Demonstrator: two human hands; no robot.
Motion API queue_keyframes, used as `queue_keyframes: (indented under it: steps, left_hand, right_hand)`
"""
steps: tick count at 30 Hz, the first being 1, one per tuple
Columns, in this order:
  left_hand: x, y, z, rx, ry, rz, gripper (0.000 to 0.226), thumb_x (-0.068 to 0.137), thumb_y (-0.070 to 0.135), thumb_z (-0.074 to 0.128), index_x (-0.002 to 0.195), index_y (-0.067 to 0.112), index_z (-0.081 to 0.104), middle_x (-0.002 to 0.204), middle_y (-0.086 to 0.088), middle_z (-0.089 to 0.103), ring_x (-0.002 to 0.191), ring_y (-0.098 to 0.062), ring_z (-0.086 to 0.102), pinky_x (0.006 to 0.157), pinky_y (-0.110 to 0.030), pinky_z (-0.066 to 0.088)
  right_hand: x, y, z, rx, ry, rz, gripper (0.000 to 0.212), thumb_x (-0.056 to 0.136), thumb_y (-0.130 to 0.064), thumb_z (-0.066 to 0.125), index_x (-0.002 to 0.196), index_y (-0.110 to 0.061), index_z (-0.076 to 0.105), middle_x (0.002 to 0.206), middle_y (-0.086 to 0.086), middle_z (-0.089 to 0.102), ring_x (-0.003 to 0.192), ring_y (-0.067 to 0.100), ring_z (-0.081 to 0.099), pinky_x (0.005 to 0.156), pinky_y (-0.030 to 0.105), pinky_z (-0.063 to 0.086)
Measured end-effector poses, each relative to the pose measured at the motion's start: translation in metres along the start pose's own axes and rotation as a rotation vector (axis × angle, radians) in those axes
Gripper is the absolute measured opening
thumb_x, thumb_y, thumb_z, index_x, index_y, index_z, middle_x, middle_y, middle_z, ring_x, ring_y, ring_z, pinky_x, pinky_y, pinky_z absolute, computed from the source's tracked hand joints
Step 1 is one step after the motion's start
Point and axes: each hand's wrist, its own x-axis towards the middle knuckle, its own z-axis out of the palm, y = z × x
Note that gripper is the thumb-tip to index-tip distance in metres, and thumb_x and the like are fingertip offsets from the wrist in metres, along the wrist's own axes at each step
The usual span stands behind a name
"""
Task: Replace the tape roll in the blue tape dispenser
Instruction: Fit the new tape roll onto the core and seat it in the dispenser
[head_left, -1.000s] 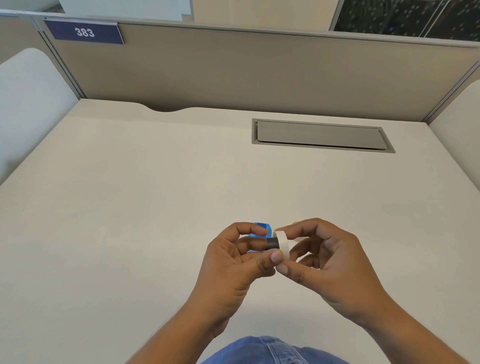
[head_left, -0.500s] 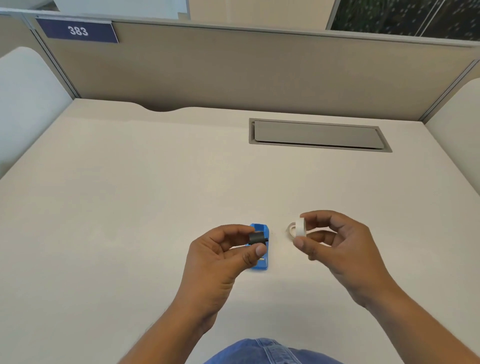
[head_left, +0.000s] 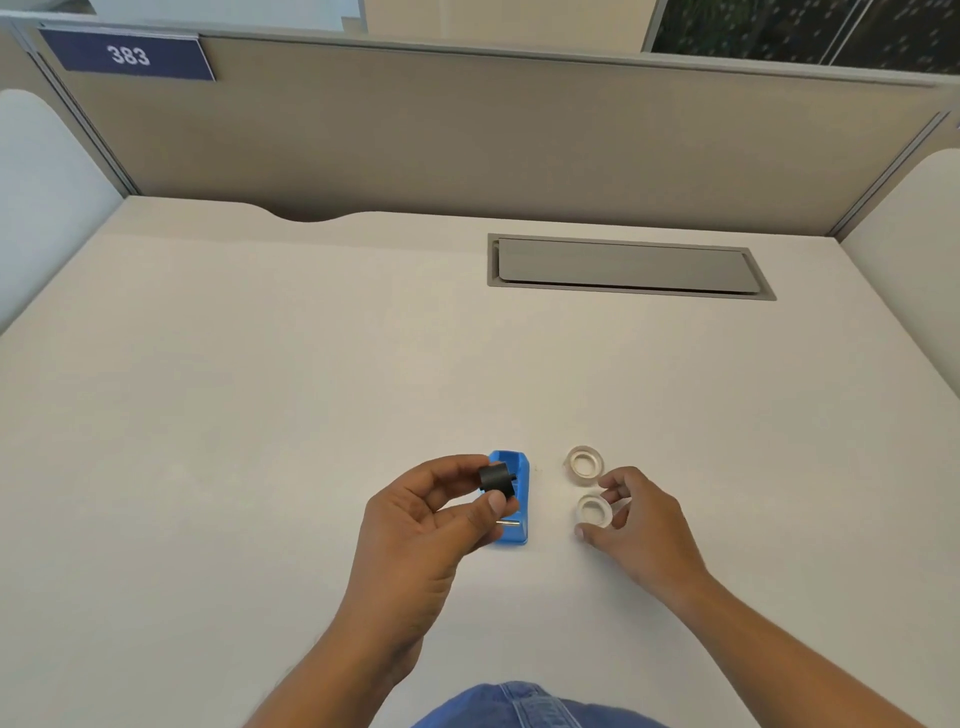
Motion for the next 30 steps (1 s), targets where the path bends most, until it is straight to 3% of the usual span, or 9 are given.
queue_keyframes:
  steps: [7, 10, 14, 20, 25, 30]
  left_hand:
    - [0.006, -0.007, 0.000, 0.003, 0.005, -0.033, 0.021, 0.082, 0.000, 0.071, 0.097, 0.013, 0.072, 0.096, -0.003, 0.079, 0.090, -0.028, 0.075, 0.077, -0.034, 0.058]
    - [0.009, -0.009, 0.000, 0.000, 0.002, -0.037, 0.021, 0.082, 0.000, 0.071, 0.099, 0.012, 0.071, 0.097, -0.005, 0.078, 0.090, -0.028, 0.075, 0.076, -0.033, 0.059]
    - [0.013, -0.010, 0.001, -0.007, -0.006, -0.051, 0.021, 0.084, -0.002, 0.067, 0.100, 0.011, 0.070, 0.100, -0.007, 0.078, 0.089, -0.027, 0.075, 0.077, -0.036, 0.060]
    - [0.014, -0.008, 0.003, 0.004, -0.002, -0.055, 0.021, 0.085, -0.003, 0.067, 0.101, 0.009, 0.070, 0.102, -0.006, 0.077, 0.089, -0.027, 0.075, 0.083, -0.042, 0.056]
    - [0.011, -0.006, -0.002, 0.019, 0.027, -0.037, 0.020, 0.085, -0.001, 0.068, 0.101, 0.010, 0.070, 0.100, -0.002, 0.077, 0.084, -0.025, 0.076, 0.079, -0.037, 0.057]
    - [0.003, -0.004, -0.005, 0.030, 0.037, -0.018, 0.017, 0.084, 0.000, 0.070, 0.097, 0.011, 0.071, 0.098, -0.007, 0.076, 0.083, -0.026, 0.075, 0.078, -0.037, 0.058]
  right_hand:
    - [0.005, 0.008, 0.002, 0.005, 0.005, 0.014, 0.057, 0.056, -0.034, 0.092, 0.099, -0.027, 0.055, 0.096, -0.010, 0.059, 0.070, 0.011, 0.058, 0.069, 0.027, 0.049]
    - [0.009, 0.007, -0.001, -0.009, 0.062, 0.016, 0.057, 0.063, -0.042, 0.088, 0.104, -0.028, 0.053, 0.098, -0.010, 0.055, 0.074, 0.011, 0.057, 0.066, 0.024, 0.044]
    - [0.025, -0.002, -0.008, -0.106, 0.083, -0.082, 0.040, 0.079, -0.028, 0.077, 0.113, -0.026, 0.057, 0.111, -0.004, 0.055, 0.072, 0.011, 0.057, 0.071, 0.028, 0.046]
    - [0.049, -0.025, -0.007, -0.386, -0.119, -0.106, 0.057, 0.079, -0.034, 0.069, 0.132, -0.037, 0.050, 0.131, -0.009, 0.044, 0.108, 0.017, 0.057, 0.083, 0.034, 0.052]
    - [0.054, -0.032, -0.005, -0.503, -0.159, -0.168, 0.046, 0.082, -0.026, 0.061, 0.127, -0.035, 0.057, 0.119, -0.007, 0.052, 0.107, 0.018, 0.054, 0.080, 0.033, 0.051]
    - [0.037, -0.052, -0.022, -0.242, -0.067, -0.249, 0.037, 0.083, -0.031, 0.067, 0.118, -0.041, 0.061, 0.106, -0.010, 0.054, 0.091, 0.012, 0.060, 0.077, 0.026, 0.049]
